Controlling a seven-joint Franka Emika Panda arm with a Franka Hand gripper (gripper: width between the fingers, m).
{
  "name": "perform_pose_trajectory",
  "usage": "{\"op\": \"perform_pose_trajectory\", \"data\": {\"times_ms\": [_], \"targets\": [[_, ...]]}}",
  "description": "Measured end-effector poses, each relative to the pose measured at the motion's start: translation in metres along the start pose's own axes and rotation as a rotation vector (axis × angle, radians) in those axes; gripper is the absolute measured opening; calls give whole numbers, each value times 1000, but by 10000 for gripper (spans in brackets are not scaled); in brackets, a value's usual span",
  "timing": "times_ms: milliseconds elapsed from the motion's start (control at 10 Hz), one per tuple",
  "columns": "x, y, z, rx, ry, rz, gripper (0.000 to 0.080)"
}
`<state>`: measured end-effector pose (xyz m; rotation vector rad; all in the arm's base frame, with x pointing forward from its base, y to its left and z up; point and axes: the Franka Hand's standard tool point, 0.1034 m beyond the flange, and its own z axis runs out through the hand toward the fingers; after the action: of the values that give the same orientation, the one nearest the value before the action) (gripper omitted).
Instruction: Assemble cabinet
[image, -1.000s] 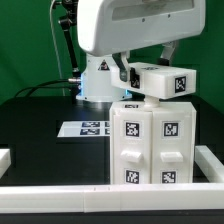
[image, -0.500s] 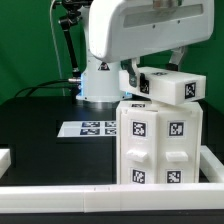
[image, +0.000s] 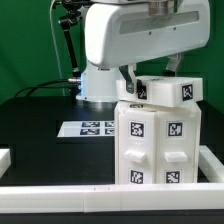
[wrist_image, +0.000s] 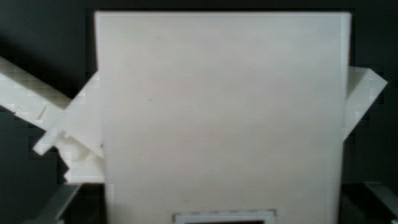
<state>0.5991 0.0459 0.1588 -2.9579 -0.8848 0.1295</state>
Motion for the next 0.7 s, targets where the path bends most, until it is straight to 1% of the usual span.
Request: {"op": "perform_pose_trajectory", "data": {"times_ms": [100, 700], "targets": [[0, 0, 0, -7, 10, 0, 561], [1, 0, 0, -7, 11, -1, 561]]}}
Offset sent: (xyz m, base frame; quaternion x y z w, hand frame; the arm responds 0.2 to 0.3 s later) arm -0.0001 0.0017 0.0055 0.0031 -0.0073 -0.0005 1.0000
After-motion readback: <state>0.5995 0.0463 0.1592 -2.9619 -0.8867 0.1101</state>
